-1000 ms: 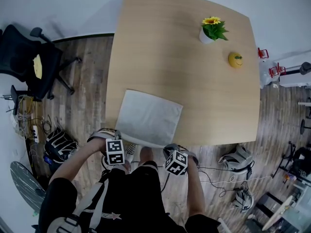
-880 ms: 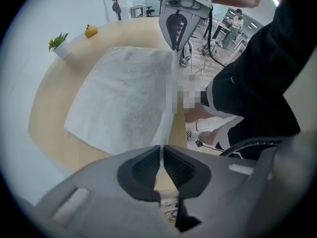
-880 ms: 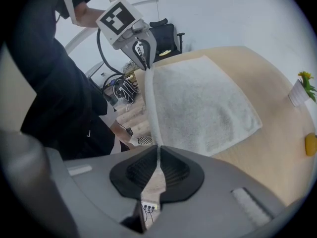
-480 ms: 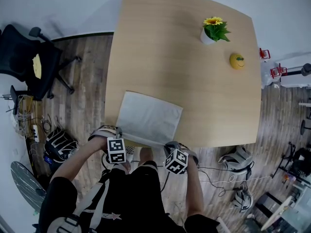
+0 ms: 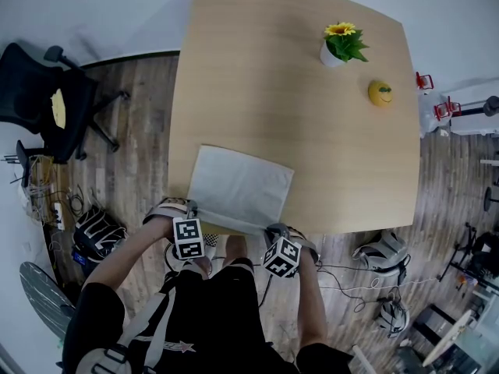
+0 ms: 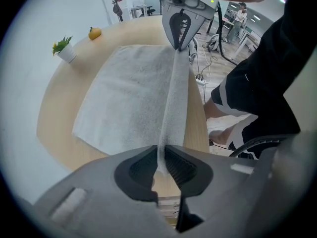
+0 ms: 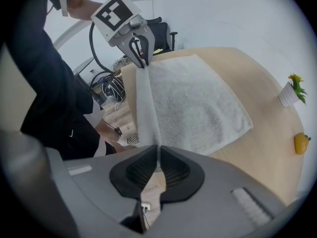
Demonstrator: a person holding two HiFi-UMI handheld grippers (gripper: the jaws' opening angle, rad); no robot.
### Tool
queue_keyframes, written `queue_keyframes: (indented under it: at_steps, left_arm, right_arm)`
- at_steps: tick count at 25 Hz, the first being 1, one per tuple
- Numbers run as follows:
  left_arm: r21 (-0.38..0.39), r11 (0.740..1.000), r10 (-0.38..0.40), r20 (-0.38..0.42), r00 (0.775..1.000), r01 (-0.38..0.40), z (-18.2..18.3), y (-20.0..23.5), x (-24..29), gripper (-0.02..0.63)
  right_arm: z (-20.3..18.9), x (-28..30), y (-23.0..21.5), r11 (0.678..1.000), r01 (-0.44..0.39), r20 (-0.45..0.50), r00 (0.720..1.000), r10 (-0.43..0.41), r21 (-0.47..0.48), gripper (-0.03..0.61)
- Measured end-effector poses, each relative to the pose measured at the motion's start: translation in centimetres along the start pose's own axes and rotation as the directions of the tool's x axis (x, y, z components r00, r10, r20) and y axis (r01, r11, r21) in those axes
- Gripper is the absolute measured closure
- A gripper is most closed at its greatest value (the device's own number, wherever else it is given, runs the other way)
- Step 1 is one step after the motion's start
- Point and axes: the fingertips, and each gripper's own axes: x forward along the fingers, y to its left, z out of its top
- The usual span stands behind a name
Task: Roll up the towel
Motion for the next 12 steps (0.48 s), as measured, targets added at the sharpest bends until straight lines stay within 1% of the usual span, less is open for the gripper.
queue_keyframes:
  at_steps: [7,12]
  left_arm:
    - [0.013,1.0,0.003,-0.012,1.0,-0.003,0.07,-0.06,0.04,0.554]
    - [0.014,1.0,-0.015,-0.019,1.0,0.015,0.19,-0.02,0.29,0.563]
  right_arm:
    - [0.1,0.13,0.01,1.0,0.016,-0.008,1.0,-0.017,-0.018,0.549]
    - [0.1,0.28,-0.07,0.999,0.029,-0.01,1.0,-0.029,-0.017,0.549]
